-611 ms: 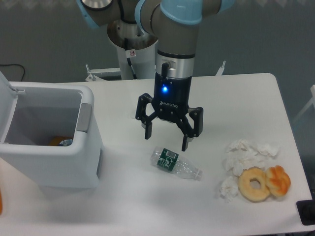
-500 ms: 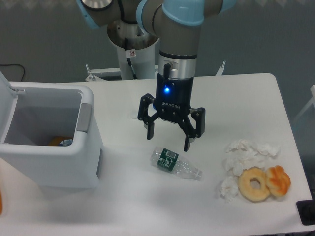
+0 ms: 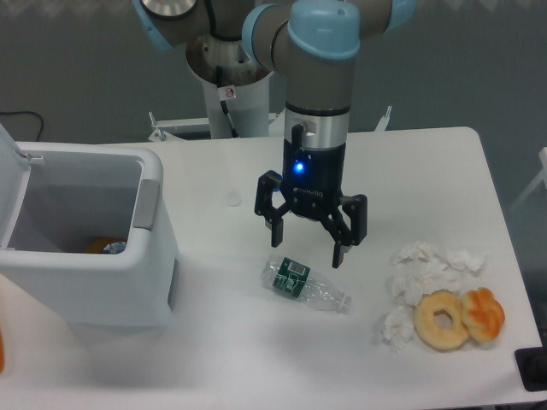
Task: Pick up the plastic bottle
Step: 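Move the open gripper over the clear bottle's green label, then lower the open gripper down onto the green label of the bottle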
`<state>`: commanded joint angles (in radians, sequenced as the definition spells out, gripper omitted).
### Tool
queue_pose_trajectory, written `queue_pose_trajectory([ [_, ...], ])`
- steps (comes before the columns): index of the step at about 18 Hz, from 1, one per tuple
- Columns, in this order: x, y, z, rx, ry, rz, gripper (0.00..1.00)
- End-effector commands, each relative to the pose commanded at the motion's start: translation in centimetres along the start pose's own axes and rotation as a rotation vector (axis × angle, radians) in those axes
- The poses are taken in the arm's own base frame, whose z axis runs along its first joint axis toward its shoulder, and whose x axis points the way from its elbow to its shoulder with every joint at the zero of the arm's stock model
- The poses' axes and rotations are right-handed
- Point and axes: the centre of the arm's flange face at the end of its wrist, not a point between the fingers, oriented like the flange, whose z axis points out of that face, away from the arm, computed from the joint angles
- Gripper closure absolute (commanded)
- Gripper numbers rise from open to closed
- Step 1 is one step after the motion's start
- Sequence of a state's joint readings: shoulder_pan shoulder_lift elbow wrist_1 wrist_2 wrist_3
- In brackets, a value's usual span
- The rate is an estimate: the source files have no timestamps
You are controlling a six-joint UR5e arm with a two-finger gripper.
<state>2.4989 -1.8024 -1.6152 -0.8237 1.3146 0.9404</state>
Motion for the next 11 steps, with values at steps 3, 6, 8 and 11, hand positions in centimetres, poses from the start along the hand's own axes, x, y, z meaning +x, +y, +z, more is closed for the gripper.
queue_pose_trajectory([
  [3, 0.6, 0.6, 1.6, -0.005, 0.016, 0.001, 0.00],
  [6, 0.7, 1.1, 2.8, -0.020, 0.029, 0.024, 0.00],
  [8, 0.5, 1.4, 4.0, -0.035, 0.041, 0.119, 0.00],
  [11, 0.8, 1.5, 5.0, -0.037, 0.061, 0.281, 0.00],
])
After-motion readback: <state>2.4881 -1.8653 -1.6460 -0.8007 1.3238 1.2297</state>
